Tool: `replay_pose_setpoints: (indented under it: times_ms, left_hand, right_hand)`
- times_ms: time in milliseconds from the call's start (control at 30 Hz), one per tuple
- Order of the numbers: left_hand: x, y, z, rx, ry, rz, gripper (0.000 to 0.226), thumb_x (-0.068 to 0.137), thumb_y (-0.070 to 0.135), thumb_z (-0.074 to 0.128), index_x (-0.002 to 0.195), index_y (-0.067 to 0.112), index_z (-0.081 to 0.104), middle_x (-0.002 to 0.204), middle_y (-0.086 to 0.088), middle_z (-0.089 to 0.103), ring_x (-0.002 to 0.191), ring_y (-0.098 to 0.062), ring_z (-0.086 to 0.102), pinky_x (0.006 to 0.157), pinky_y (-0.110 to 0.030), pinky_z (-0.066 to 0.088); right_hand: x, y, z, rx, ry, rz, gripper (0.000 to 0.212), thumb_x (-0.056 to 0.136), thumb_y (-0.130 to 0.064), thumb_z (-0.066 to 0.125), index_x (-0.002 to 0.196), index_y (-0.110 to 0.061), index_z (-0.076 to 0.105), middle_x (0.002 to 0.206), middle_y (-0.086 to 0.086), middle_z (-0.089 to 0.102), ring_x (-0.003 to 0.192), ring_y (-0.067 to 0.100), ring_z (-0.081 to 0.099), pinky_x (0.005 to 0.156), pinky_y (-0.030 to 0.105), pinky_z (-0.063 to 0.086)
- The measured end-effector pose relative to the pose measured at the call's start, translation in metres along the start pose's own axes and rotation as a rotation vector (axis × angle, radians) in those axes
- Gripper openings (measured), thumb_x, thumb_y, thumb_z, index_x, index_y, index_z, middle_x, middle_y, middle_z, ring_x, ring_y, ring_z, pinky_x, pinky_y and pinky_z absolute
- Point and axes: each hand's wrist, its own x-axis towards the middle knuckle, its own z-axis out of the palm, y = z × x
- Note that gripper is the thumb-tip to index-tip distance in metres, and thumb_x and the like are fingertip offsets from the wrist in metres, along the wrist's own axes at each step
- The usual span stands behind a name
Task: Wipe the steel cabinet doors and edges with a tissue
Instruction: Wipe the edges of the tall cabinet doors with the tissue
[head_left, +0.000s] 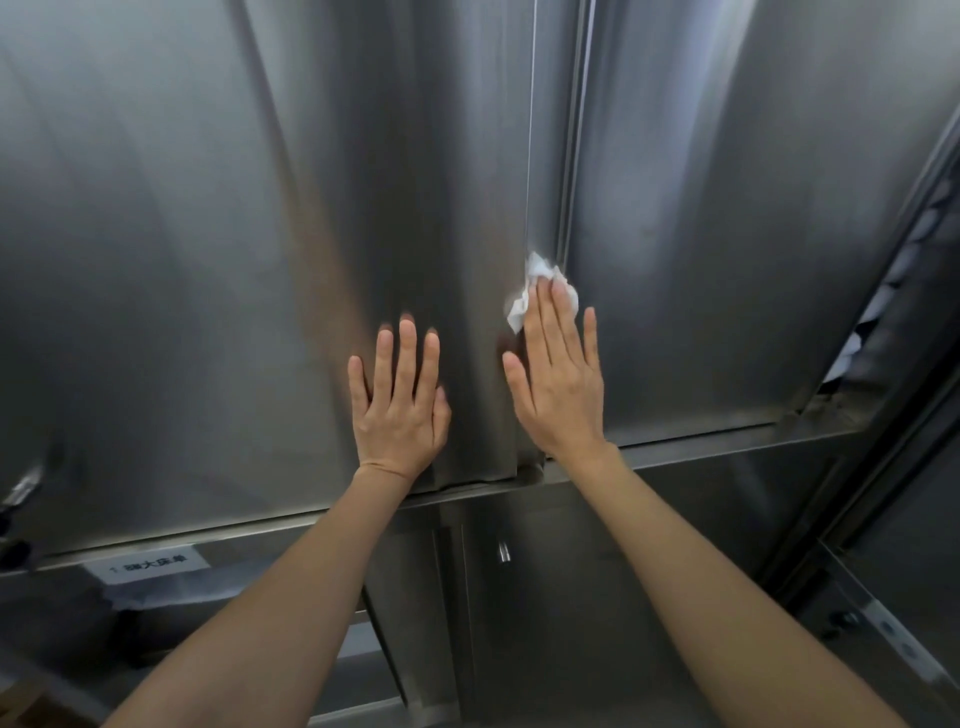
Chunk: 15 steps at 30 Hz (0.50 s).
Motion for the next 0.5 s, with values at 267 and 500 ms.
replay_pose_setpoints:
  times_ms: [267, 500]
  left_hand:
    - [0.0, 0.0, 0.002, 0.006, 0.034, 0.009, 0.067, 0.099, 0.031, 0.034, 0.159, 0.014, 0.009, 0.166, -0.008, -0.005, 0.153, -0.026, -0.003, 0.123, -0.048, 0.0]
    - [-0.001, 0.0, 0.003, 0.007, 0.034, 0.007, 0.069, 0.098, 0.03, 0.036, 0.159, 0.015, 0.009, 0.166, -0.008, -0.003, 0.153, -0.026, -0.001, 0.123, -0.048, 0.0]
  right_hand:
    - [-0.065, -0.002, 0.019, -0.019, -0.111, 0.006, 0.059, 0.108, -0.041, 0.016, 0.157, -0.009, 0.005, 0.164, 0.008, 0.011, 0.153, 0.019, 0.008, 0.125, 0.04, 0.004]
    - [-0.002, -0.008, -0.005, 0.186, 0.143, 0.013, 0.047, 0.11, -0.028, 0.024, 0.149, -0.003, 0.031, 0.156, 0.011, 0.035, 0.148, 0.023, 0.028, 0.124, 0.038, 0.019]
